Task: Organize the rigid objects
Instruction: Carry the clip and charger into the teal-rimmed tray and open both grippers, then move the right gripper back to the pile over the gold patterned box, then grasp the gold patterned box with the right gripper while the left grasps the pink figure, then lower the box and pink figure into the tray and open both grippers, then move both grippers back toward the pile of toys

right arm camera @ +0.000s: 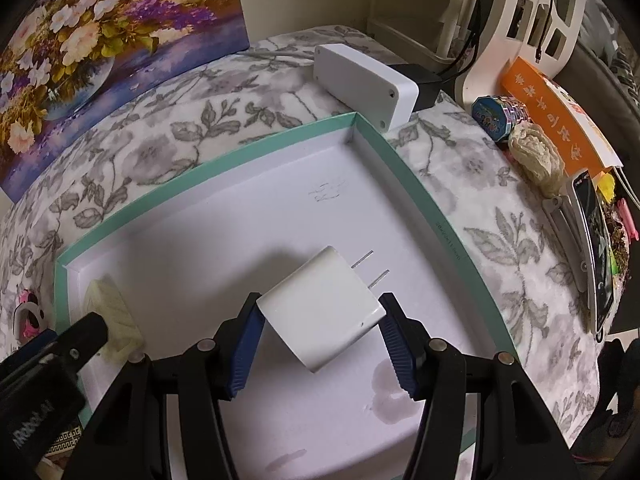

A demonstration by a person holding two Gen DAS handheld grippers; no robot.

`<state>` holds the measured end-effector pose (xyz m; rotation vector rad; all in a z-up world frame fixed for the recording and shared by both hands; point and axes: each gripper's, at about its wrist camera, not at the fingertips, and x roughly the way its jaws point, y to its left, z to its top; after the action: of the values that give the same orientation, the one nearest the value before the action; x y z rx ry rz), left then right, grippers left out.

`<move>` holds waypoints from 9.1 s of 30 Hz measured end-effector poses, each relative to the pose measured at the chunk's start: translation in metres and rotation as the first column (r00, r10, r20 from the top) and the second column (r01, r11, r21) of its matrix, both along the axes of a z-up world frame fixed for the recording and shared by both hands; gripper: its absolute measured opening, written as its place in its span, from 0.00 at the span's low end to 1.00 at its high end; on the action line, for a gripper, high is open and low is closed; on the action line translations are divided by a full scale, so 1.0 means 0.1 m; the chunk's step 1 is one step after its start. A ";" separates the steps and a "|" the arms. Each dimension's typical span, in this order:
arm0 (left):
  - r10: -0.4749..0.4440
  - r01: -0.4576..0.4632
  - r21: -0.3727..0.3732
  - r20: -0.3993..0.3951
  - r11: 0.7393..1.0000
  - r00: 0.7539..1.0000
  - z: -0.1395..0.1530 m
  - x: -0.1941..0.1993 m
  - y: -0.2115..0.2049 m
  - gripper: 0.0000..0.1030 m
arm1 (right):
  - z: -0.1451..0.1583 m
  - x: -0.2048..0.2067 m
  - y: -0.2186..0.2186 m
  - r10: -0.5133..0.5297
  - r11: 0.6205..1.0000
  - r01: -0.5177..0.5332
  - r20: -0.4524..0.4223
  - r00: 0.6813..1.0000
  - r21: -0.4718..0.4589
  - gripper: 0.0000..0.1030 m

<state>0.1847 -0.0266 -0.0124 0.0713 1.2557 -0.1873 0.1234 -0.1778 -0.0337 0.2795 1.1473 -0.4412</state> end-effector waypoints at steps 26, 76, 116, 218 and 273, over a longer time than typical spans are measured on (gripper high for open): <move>0.338 -0.328 -0.089 0.131 0.940 0.932 0.39 -0.57 1.55 1.00 | 0.38 -0.40 0.65 0.117 0.993 -0.116 0.053 0.992 -0.031 0.82; 0.601 -0.618 -0.041 -0.191 0.785 0.776 -0.37 -0.82 3.07 1.00 | -0.09 -0.21 2.40 0.516 0.801 -0.493 0.026 0.856 0.340 0.82; 0.530 -0.551 -0.079 -0.188 0.831 0.827 -0.24 -0.67 2.75 1.00 | 0.22 -0.19 1.71 0.348 0.845 -0.361 0.107 0.931 0.396 0.81; -0.126 0.127 0.141 -0.017 0.982 0.992 -0.34 -0.88 0.00 0.52 | -0.24 -0.54 -0.36 -0.064 0.995 0.073 -0.120 0.991 0.074 0.81; 0.503 -0.498 -0.078 0.076 0.864 0.861 0.44 -0.51 2.49 1.00 | 0.46 -0.32 0.91 0.200 0.969 -0.217 0.139 0.970 0.117 0.92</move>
<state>0.1341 0.2223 0.0313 -0.2945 1.1334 0.2332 0.0910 -0.0865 0.0126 0.2932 1.0702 -0.1594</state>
